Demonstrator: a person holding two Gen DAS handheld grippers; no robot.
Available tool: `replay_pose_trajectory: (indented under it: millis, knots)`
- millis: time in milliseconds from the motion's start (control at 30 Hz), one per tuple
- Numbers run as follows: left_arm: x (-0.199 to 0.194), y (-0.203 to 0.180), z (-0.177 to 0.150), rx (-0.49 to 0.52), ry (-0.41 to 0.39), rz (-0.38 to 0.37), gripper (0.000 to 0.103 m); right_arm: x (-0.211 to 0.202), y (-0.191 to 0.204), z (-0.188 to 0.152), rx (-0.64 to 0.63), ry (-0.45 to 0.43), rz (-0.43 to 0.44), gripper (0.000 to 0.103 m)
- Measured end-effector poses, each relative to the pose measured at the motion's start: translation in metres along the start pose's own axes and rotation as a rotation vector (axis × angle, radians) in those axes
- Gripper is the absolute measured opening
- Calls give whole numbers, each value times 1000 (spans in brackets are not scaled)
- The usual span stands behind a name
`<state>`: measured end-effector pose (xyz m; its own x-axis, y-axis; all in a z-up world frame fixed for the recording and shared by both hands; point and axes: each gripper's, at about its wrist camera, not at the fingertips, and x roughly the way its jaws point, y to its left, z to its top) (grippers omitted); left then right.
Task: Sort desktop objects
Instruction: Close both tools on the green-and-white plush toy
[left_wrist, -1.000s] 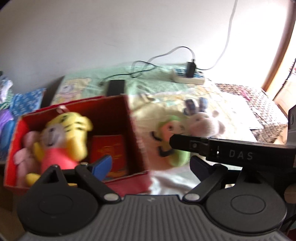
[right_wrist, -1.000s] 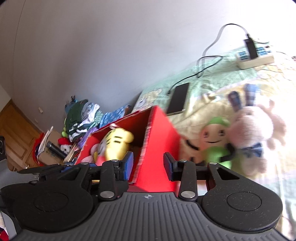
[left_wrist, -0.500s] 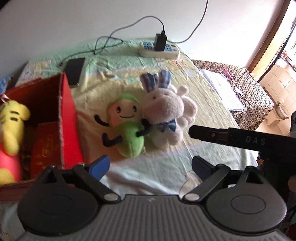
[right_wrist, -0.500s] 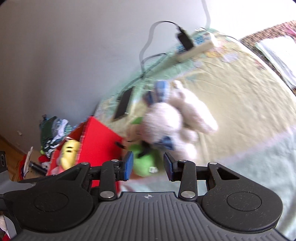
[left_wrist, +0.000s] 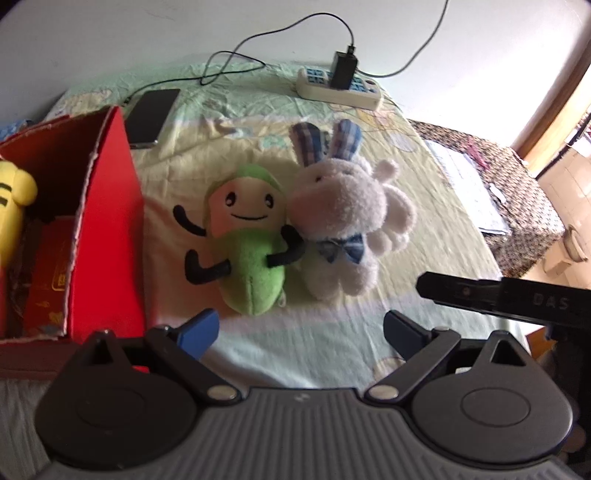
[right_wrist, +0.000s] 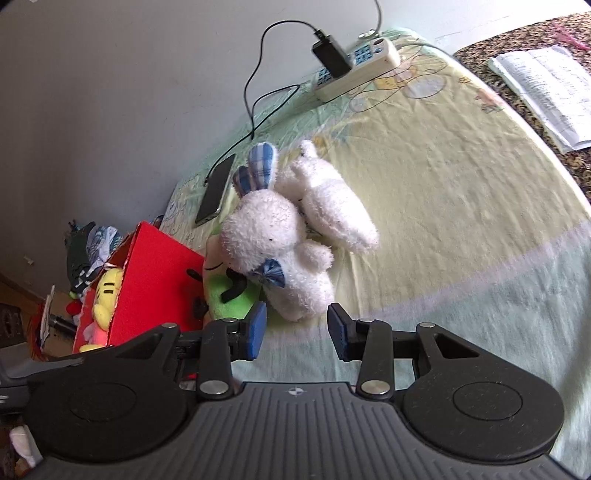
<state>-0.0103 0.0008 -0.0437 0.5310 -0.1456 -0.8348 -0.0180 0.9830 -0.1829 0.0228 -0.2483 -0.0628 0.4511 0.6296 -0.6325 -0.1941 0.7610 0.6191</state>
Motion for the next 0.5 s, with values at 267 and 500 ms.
replay_pose_trajectory:
  millis: [267,500]
  knots:
    - [18,3,1,4,3,122,94,43,13,11,17,136,132,41]
    - [40,-1,1,24,22,168,92,83,19,22,58,233,174,46]
